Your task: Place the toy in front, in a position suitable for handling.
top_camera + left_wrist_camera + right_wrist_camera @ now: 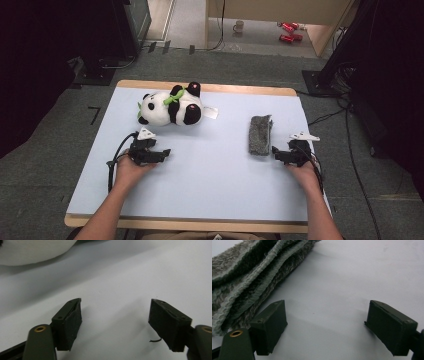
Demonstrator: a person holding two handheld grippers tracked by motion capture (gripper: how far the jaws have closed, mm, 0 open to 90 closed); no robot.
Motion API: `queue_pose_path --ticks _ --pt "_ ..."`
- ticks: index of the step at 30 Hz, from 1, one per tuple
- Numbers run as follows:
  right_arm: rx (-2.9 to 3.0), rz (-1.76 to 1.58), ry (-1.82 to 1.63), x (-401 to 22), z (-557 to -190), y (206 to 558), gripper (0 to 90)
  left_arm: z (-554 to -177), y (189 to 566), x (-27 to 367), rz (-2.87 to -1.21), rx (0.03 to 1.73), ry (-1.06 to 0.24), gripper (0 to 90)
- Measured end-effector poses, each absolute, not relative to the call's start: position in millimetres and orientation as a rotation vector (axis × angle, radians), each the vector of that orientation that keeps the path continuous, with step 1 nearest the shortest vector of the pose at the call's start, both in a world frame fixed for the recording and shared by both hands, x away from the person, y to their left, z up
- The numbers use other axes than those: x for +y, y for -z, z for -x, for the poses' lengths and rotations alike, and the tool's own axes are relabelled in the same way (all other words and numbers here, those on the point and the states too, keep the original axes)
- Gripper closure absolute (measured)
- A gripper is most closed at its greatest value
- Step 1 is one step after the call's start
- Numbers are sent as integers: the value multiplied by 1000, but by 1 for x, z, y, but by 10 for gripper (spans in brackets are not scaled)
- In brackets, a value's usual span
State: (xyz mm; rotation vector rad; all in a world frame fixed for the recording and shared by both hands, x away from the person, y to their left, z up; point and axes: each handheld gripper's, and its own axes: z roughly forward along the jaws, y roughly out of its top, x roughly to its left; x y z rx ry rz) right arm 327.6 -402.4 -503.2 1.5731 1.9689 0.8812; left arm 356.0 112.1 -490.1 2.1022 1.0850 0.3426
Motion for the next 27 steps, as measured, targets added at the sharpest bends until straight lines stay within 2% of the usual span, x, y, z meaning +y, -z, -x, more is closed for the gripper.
queue_pose_path --ticks 1,14,21,27 --pt "1969 -1573 -881 -402 -328 503 158 -356 490 113 -2101 1085 -339 326" --pt "1984 -1570 -878 -402 -329 503 131 -374 477 113 -2082 1081 -273 323" --pt "1986 -1563 -875 -402 -329 503 129 -378 471 115 -2084 1070 -293 340" --pt "1987 -1566 -876 -402 -329 503 129 -378 456 116 -2042 1049 -283 318"
